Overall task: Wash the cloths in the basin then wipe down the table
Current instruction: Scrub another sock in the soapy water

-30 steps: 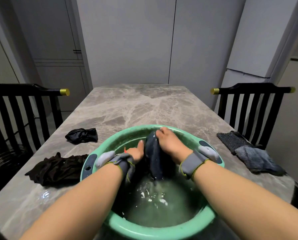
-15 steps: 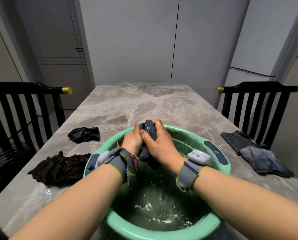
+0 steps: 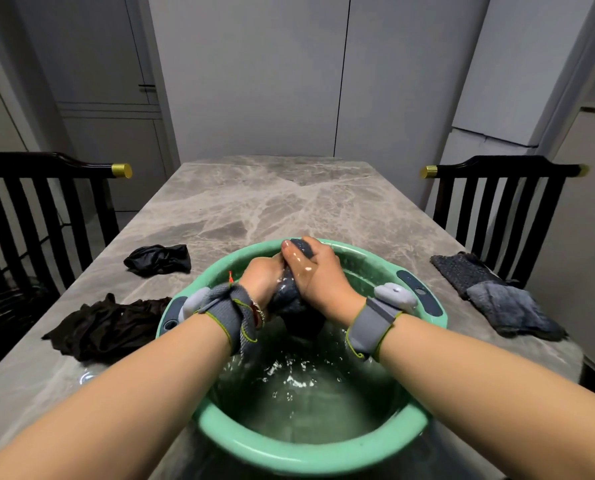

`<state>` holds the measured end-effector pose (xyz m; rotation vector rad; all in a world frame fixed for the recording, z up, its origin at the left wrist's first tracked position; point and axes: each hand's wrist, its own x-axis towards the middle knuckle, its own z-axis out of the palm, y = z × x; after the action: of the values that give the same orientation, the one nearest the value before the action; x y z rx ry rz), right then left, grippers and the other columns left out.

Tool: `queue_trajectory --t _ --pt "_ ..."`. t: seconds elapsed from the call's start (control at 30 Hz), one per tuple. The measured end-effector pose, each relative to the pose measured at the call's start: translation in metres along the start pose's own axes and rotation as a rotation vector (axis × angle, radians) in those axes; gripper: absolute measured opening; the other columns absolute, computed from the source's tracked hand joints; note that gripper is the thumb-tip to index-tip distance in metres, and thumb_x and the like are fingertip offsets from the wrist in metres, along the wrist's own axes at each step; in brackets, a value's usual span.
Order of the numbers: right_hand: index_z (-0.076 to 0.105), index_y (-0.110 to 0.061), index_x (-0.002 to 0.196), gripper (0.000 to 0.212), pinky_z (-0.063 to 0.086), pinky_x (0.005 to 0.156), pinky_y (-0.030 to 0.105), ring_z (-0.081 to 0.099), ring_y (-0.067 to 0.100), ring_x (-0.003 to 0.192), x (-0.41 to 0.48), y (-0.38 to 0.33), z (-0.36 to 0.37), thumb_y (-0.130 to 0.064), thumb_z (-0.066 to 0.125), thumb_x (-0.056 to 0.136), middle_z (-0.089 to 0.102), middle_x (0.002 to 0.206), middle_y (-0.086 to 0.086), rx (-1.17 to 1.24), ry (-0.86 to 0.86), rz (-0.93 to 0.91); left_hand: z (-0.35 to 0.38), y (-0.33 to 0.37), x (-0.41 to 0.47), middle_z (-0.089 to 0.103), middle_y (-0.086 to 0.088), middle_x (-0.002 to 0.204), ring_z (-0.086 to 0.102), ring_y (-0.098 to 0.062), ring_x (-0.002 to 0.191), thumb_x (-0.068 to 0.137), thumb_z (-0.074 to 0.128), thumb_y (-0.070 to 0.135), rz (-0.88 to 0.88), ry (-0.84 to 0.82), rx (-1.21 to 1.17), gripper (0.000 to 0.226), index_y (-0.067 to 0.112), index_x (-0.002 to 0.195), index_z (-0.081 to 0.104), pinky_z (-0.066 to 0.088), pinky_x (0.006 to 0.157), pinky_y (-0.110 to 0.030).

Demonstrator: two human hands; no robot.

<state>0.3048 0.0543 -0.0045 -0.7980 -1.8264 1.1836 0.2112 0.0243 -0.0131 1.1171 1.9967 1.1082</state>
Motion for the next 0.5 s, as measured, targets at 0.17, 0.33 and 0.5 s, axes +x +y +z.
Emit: queue_trajectory --t 0.17,0.33,0.5 --pt "0.061 0.006 0.087 0.027 0.041 0.068 0.023 0.049 0.016 0.079 0.012 -0.004 -0.018 -0.019 0.054 0.094 0.054 0.082 0.012 0.051 -0.207 0.109 0.001 0.017 -0.011 0.057 -0.026 0.126 0.054 -0.035 0.118 0.103 0.027 0.021 0.006 0.139 0.381 0.043 -0.005 0.127 0.050 0.039 0.094 -0.035" --pt "0.065 -0.014 0.095 0.033 0.040 0.074 0.023 0.056 0.011 0.093 0.008 0.004 -0.034 -0.045 0.054 0.091 0.063 0.095 -0.005 -0.608 -0.423 0.201 -0.006 0.005 -0.019 0.066 -0.022 0.113 0.062 -0.035 0.105 0.096 0.042 0.026 -0.068 0.250 0.690 0.037 -0.001 0.105 0.065 0.046 0.081 -0.033" --pt "0.033 -0.005 0.140 0.075 0.038 0.098 0.030 0.046 0.026 0.129 0.006 0.019 -0.045 -0.052 0.056 0.086 0.046 0.142 0.012 -1.100 -0.606 0.255 0.002 -0.025 -0.010 0.060 -0.016 0.123 0.057 -0.032 0.115 0.092 0.051 0.037 0.015 0.037 0.843 0.039 0.008 0.119 0.055 0.044 0.092 -0.033"
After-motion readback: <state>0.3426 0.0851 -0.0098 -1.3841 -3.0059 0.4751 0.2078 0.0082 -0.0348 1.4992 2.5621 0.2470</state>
